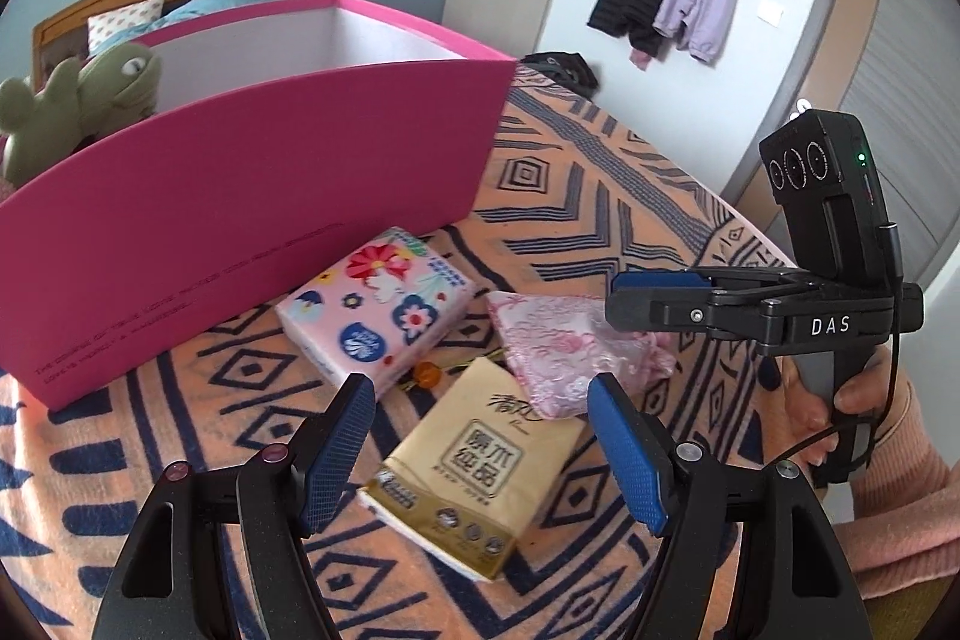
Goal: Organize objects
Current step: 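Move the right tool back to the pink floral drawstring pouch, then close the right tool on the pink pouch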
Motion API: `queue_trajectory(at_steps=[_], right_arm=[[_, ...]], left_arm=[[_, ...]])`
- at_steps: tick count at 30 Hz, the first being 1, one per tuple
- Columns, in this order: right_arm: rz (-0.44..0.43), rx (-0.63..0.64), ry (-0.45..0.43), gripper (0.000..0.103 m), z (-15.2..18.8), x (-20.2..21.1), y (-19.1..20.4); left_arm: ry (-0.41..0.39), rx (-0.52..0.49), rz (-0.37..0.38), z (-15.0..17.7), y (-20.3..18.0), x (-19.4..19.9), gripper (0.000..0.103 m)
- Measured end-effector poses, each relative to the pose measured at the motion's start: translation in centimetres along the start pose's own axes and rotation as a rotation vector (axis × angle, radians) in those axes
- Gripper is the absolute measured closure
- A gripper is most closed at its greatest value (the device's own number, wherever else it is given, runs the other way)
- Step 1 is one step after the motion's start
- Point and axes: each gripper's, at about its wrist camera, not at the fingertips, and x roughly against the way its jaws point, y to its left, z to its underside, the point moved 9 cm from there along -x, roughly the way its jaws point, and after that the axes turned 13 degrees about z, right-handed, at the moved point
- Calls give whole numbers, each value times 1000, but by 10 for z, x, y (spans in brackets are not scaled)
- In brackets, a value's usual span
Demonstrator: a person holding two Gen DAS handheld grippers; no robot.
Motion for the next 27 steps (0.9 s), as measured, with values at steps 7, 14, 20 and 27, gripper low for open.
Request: queue_trajectory(at_steps=[7, 14, 20, 27], right_arm=[[-21, -27, 29, 37, 15, 3, -6], [-22, -7, 7, 56, 18, 2, 2], [-50, 1, -7, 87, 10, 5, 7], [-70, 4, -6, 86, 7, 1, 14]], left_arm=[[34, -70, -3, 3, -15, -8, 28], [63, -96, -33, 7, -16, -15, 28], [63, -145, -68, 2, -20, -17, 28], [107, -247, -104, 6, -27, -28, 30]])
